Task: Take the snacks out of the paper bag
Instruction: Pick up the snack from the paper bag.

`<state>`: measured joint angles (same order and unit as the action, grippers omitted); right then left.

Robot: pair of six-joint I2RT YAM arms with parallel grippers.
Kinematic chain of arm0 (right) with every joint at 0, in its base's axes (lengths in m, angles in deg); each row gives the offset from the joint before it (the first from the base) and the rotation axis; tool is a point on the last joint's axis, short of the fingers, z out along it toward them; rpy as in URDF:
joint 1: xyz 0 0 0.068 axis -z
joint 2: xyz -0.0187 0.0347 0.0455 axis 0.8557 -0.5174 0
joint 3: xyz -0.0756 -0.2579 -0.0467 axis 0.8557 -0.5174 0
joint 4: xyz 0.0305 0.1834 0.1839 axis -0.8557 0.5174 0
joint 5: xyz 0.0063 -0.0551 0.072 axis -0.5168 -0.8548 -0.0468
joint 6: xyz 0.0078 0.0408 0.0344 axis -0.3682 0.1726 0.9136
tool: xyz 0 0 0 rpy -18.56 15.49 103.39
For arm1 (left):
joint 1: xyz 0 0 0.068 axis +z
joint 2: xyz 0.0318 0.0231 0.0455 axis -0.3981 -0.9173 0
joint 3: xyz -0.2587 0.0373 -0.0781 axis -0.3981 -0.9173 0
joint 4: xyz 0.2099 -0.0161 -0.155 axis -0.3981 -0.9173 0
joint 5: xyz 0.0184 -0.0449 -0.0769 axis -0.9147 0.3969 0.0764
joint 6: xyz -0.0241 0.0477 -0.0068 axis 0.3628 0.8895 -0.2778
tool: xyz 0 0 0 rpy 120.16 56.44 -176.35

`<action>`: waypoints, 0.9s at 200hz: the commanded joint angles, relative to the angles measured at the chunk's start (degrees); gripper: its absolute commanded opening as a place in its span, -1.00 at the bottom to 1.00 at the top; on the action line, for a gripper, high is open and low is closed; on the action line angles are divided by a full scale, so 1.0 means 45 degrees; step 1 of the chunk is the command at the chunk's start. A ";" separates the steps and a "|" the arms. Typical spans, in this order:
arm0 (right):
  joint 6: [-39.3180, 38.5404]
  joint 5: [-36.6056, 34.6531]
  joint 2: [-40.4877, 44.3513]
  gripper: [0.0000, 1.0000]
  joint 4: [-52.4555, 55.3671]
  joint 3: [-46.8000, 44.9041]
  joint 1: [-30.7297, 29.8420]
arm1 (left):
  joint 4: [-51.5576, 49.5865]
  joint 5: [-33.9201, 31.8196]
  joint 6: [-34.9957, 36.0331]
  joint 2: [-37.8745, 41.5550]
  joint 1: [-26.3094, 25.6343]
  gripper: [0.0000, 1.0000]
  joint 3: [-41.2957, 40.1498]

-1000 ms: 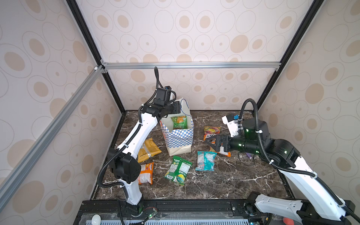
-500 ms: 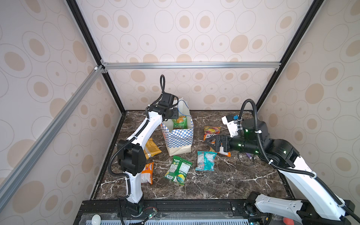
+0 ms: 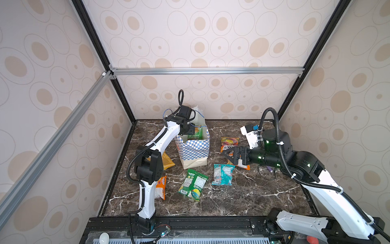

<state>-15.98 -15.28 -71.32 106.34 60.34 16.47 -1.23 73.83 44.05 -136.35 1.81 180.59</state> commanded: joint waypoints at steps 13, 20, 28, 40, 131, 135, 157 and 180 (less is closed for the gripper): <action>0.0065 0.0036 -0.0067 1.00 -0.0223 -0.0118 0.0001 | 0.0987 -0.0277 0.0220 -0.0026 -0.0208 0.51 -0.0946; 0.0060 0.0047 -0.0088 1.00 -0.0184 -0.0074 -0.0004 | 0.1303 -0.0295 0.0209 -0.0054 -0.0207 0.52 -0.1095; 0.0063 0.0064 -0.0118 0.99 -0.0126 -0.0059 0.0007 | 0.1594 -0.0334 0.0268 -0.0145 -0.0206 0.53 -0.1222; 0.0063 0.0048 -0.0079 0.99 -0.0075 -0.0046 -0.0001 | 0.1727 -0.0451 0.0338 -0.0441 -0.0197 0.54 -0.1077; 0.0057 -0.0128 0.0129 0.99 -0.0028 -0.0223 0.0010 | 0.2485 0.0250 0.0640 -0.2176 -0.0196 0.74 -0.1052; 0.0055 -0.0146 0.0108 1.00 -0.0026 -0.0238 -0.0003 | 0.2549 0.0347 0.0655 -0.2207 -0.0193 0.75 -0.1114; 0.0011 -0.0132 0.0073 1.00 0.0004 -0.0183 -0.0003 | 0.3062 0.1247 0.0686 -0.2337 -0.0208 0.80 -0.1502; 0.0016 -0.0110 -0.0008 0.99 0.0013 -0.0110 0.0014 | 0.3116 0.2055 0.0572 -0.2687 -0.0208 0.83 -0.1562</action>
<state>-15.80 -15.17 -71.56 106.34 59.81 16.47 12.21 78.14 45.63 -145.60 1.18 174.31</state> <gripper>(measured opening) 0.996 0.910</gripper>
